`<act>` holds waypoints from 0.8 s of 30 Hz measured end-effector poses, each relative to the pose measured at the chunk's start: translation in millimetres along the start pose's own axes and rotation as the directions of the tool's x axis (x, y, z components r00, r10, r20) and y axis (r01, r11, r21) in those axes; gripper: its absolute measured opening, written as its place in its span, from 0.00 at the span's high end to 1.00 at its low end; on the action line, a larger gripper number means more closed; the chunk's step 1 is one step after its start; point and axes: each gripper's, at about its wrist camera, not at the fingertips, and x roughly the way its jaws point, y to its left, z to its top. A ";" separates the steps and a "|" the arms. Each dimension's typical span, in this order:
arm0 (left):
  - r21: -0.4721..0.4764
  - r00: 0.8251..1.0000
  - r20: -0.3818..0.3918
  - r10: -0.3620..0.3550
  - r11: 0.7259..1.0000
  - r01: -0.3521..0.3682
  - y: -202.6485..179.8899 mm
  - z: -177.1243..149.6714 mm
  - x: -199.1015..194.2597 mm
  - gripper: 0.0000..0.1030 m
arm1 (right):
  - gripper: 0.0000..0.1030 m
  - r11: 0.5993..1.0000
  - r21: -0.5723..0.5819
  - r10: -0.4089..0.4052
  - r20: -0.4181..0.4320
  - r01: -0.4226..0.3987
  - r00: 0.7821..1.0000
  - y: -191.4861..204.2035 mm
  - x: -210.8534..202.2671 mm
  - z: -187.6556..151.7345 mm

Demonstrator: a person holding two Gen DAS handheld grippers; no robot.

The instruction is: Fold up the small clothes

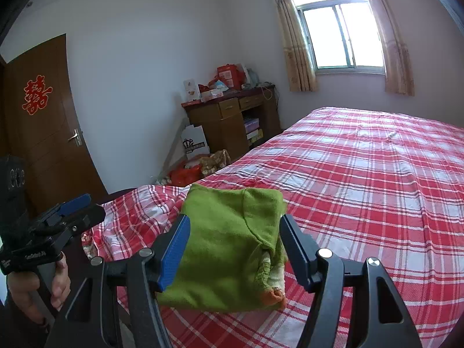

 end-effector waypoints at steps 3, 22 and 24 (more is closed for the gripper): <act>0.002 1.000 -0.003 -0.001 1.000 0.001 -0.8 -2.6 1.0 0.02 | 0.37 1.000 0.003 0.000 -0.002 0.000 1.000 -0.3 -0.2 -1.0; -0.004 1.000 -0.007 0.019 1.000 -0.019 -1.4 -2.7 0.9 0.00 | 0.37 1.000 0.011 -0.013 0.023 0.013 1.000 -2.7 -4.8 -2.3; -0.011 1.000 -0.007 0.018 1.000 -0.018 -0.1 -2.1 0.6 0.00 | 0.37 1.000 0.011 -0.014 0.027 0.013 1.000 -2.5 -5.7 -2.3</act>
